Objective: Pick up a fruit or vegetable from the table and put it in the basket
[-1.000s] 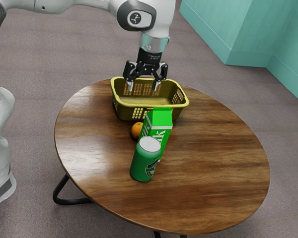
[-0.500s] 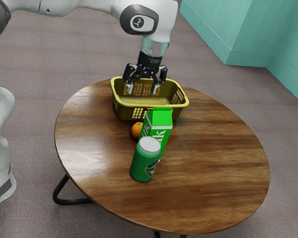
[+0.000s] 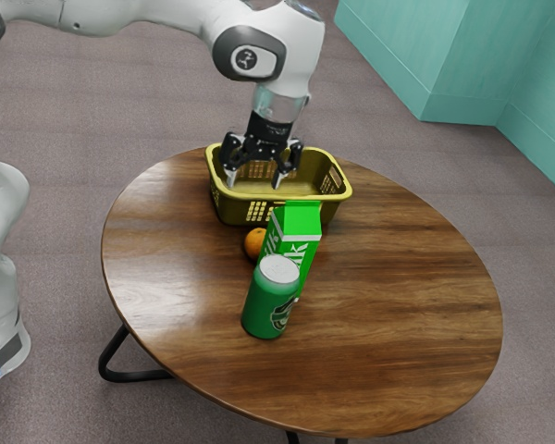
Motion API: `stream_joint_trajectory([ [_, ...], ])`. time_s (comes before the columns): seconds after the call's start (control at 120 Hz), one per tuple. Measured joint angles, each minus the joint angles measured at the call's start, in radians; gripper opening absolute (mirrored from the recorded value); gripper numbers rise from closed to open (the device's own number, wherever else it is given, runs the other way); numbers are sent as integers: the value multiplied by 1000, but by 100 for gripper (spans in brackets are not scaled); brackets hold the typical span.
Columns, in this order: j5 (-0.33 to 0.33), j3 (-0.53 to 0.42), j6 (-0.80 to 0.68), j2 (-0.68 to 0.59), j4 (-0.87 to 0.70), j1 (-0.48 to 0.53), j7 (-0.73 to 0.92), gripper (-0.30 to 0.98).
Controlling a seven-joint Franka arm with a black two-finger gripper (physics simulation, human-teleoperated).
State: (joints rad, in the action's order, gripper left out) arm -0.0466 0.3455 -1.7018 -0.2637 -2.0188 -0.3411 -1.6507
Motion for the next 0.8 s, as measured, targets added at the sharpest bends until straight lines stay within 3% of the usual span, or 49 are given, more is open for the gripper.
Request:
stream_joint_trajectory([
  [0.8,14,1,-99,5,-103,-54,2,69],
])
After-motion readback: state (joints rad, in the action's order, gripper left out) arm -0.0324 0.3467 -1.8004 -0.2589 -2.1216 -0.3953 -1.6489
